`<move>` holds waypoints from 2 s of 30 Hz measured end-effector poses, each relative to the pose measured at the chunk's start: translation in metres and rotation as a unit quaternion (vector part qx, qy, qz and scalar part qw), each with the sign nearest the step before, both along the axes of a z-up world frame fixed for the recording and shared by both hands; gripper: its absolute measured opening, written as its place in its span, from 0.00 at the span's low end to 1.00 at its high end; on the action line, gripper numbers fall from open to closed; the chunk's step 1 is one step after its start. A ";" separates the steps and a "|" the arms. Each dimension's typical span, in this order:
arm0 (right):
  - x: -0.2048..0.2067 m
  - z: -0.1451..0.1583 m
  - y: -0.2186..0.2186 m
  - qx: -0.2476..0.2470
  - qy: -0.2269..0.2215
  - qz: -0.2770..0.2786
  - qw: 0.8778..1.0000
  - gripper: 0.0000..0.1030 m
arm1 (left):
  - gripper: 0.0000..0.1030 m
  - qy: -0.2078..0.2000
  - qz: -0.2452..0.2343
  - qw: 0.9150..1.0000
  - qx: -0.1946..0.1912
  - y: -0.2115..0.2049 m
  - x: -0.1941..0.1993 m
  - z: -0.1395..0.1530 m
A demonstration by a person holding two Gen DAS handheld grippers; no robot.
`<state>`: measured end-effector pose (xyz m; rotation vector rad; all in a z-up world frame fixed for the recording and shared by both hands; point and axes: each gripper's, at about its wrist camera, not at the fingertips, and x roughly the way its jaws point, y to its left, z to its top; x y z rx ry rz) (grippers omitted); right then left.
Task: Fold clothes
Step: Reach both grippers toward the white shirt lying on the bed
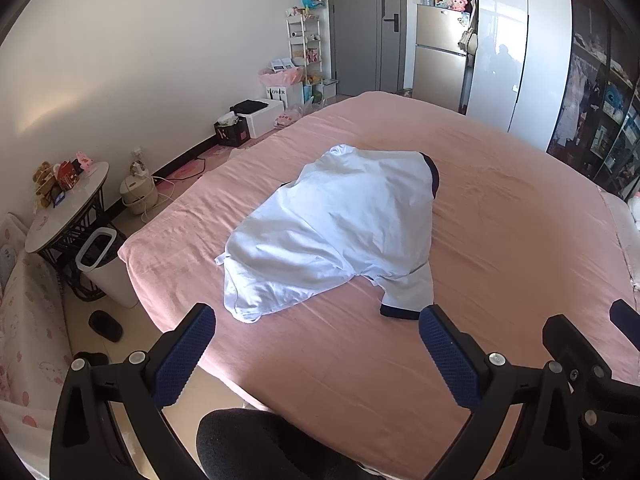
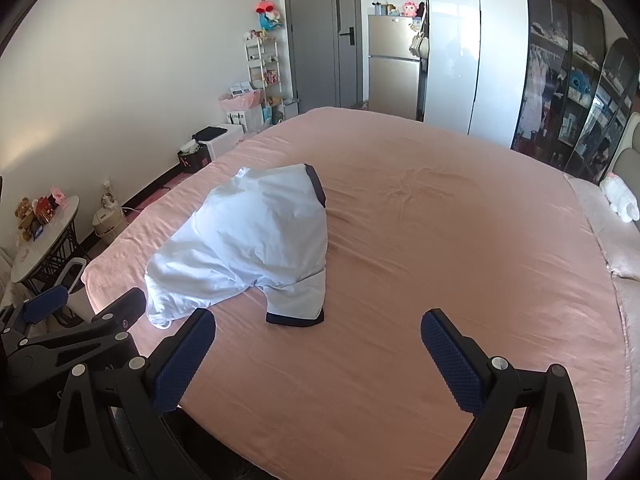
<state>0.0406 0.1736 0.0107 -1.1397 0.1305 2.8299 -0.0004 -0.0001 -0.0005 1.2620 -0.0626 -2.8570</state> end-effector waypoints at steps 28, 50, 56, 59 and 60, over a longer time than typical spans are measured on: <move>-0.144 -0.072 0.001 -0.059 -0.007 0.036 0.998 1.00 | 1.00 -0.007 -0.003 1.000 0.005 -0.047 -0.110 -0.072; -0.258 -0.147 -0.012 0.049 -0.037 0.145 0.988 1.00 | 0.76 0.001 -0.055 0.998 -0.003 -0.012 -0.187 -0.176; -0.281 -0.169 -0.016 0.046 -0.049 0.154 0.986 0.99 | 0.64 -0.008 -0.059 0.998 0.020 -0.013 -0.203 -0.189; -0.294 -0.180 -0.026 0.047 -0.055 0.158 0.985 0.88 | 0.29 -0.024 -0.054 0.997 0.047 -0.017 -0.210 -0.197; -0.297 -0.182 -0.030 0.044 -0.056 0.164 0.984 0.83 | 0.25 -0.029 -0.052 0.997 0.054 -0.018 -0.212 -0.200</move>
